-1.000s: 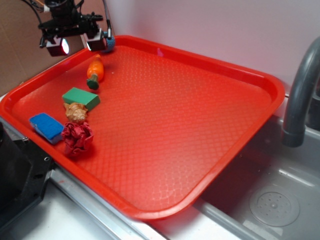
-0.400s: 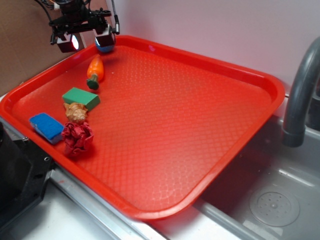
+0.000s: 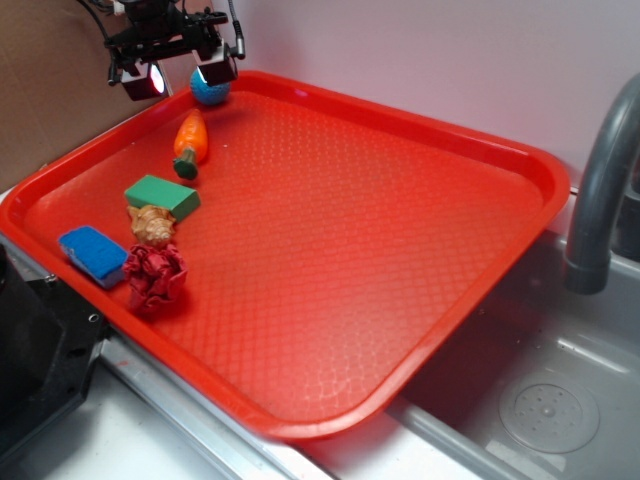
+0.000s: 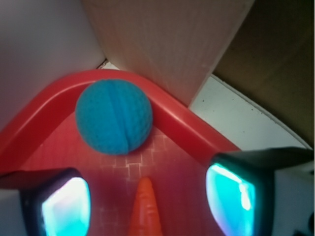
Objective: Grab the blue ball.
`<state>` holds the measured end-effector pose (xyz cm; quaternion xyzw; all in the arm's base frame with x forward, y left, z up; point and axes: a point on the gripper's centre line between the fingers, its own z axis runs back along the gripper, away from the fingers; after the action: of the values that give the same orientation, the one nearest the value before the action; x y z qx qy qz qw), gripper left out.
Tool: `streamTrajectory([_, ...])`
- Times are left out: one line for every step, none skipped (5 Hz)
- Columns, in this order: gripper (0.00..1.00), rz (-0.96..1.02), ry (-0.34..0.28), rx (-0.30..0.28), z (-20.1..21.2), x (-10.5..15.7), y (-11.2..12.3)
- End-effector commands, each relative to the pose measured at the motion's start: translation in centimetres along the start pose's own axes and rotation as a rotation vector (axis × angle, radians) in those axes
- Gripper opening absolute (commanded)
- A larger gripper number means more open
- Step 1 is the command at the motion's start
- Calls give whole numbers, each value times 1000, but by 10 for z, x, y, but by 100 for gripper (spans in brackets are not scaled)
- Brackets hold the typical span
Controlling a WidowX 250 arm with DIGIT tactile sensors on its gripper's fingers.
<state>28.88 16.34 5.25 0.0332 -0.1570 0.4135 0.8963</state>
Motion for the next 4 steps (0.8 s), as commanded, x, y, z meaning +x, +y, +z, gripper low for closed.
streamTrajectory([100, 33, -87, -74, 3, 20, -9])
streamTrajectory([100, 31, -81, -72, -4, 21, -13])
streamTrajectory([100, 32, -81, -74, -4, 25, -15])
streamTrajectory([100, 36, -71, -71, -7, 28, -16])
